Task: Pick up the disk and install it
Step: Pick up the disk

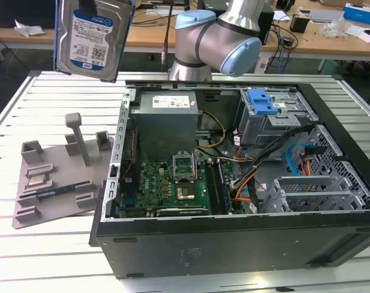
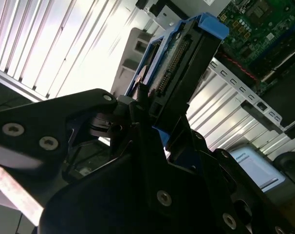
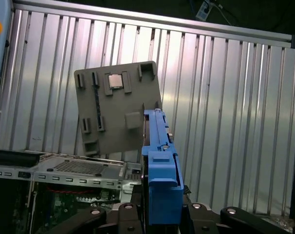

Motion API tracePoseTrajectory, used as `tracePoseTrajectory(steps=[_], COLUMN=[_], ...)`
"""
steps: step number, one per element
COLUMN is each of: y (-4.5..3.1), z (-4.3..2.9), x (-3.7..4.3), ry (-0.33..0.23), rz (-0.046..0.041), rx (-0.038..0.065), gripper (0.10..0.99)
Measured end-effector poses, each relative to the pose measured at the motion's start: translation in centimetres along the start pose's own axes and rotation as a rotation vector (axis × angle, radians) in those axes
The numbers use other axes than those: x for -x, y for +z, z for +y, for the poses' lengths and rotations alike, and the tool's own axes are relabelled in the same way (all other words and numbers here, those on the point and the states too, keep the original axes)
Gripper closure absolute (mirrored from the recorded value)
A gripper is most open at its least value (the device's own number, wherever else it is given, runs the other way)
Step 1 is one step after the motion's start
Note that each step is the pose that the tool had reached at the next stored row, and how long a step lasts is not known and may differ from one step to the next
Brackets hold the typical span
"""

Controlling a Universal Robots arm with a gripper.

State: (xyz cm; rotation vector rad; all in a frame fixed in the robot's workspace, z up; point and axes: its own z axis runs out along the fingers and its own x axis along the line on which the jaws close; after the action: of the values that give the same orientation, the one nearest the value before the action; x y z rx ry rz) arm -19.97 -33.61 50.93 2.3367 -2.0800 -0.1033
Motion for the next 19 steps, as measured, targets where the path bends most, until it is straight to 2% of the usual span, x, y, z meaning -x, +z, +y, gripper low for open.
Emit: tracePoseTrajectory(steps=[14, 16, 19], y=[-0.30, -0.32, -0.40], z=[-5.18, -5.65, -6.96], x=[-0.60, -0.65, -0.80], ry=[0.000, 0.000, 0.000], rz=[-0.0003, -0.0003, -0.0004], rx=[0.002, 0.003, 0.003], gripper=[0.718, 0.718, 0.718])
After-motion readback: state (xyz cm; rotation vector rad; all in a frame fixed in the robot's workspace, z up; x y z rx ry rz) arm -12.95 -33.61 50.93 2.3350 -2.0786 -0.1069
